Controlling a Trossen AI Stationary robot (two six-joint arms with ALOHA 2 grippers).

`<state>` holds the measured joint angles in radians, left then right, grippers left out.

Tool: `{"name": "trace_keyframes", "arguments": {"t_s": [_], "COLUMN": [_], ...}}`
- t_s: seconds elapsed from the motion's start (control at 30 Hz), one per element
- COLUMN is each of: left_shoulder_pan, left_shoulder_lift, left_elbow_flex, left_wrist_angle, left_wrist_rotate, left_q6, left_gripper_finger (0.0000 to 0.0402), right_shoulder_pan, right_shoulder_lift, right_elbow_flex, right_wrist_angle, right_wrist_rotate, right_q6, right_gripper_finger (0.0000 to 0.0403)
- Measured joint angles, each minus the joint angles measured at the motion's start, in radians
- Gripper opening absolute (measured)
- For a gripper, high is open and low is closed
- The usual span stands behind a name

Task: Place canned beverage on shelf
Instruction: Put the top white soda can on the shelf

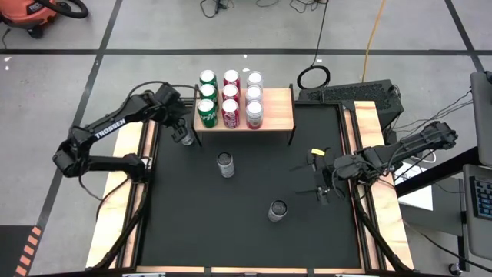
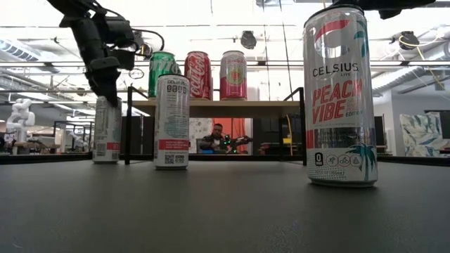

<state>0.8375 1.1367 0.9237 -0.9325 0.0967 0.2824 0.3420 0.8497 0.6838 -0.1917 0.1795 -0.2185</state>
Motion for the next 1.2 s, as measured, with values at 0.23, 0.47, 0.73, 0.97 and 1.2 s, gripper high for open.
{"name": "trace_keyframes", "arguments": {"t_s": [0.23,0.47,0.73,0.97,1.2], "left_shoulder_pan": [0.000,-0.001,-0.003,-0.014,-0.109], "left_shoulder_lift": [0.055,0.054,0.052,0.020,-0.059], "left_elbow_flex": [0.000,0.000,0.001,0.048,0.146], "left_wrist_angle": [0.004,0.003,-0.023,-0.166,-0.295], "left_wrist_rotate": [-0.004,-0.050,-0.047,-0.049,-0.011], "left_q6": [-0.015,-0.015,-0.016,-0.053,-0.143], "left_gripper_finger": [0.0400,0.0365,0.0274,0.0243,0.0246], "right_shoulder_pan": [0.000,0.000,0.000,0.000,0.000], "right_shoulder_lift": [0.000,0.000,0.000,0.004,0.009], "right_elbow_flex": [0.000,0.000,0.000,-0.039,-0.070], "right_wrist_angle": [-0.003,-0.016,-0.016,0.012,0.180], "right_wrist_rotate": [0.000,0.001,0.002,0.000,0.000], "right_q6": [0.009,0.020,0.017,0.038,0.050], "right_gripper_finger": [0.0359,0.0359,0.0359,0.0359,0.0359]}}
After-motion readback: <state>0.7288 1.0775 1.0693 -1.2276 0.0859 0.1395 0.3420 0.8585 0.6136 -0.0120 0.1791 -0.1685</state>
